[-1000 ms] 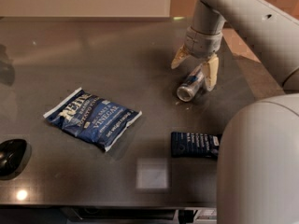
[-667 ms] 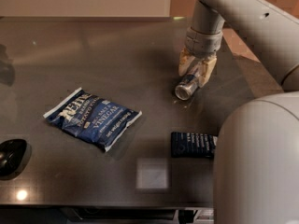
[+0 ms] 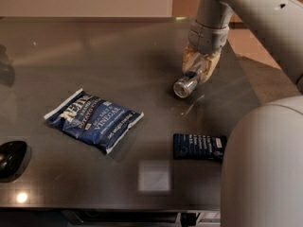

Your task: Pick redbull can

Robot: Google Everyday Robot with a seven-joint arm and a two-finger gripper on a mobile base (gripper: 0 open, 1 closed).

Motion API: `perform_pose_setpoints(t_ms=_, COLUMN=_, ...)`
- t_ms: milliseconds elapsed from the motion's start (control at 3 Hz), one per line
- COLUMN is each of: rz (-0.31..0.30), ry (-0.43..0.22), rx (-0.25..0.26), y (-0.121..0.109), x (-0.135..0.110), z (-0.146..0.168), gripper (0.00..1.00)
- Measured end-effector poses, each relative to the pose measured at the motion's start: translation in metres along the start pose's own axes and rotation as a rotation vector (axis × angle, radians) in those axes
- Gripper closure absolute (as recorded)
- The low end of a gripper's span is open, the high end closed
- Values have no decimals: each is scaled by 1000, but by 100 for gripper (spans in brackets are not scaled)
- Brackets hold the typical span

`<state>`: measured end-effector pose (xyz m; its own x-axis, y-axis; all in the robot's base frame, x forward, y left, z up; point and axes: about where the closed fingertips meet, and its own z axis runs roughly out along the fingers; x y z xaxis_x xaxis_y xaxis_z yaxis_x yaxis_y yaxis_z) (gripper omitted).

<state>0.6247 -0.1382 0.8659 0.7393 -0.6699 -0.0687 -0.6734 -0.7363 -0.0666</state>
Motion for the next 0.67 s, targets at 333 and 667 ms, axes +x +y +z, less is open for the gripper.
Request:
perform_pose_setpoints(t_ms=333, rz=-52, ry=-19, rx=46, y=-8, x=-26, z=-23, gripper=100)
perform_pose_setpoints(t_ms=667, rz=-121, ry=-19, rx=79, y=-18, x=-54, z=-45, gripper=100)
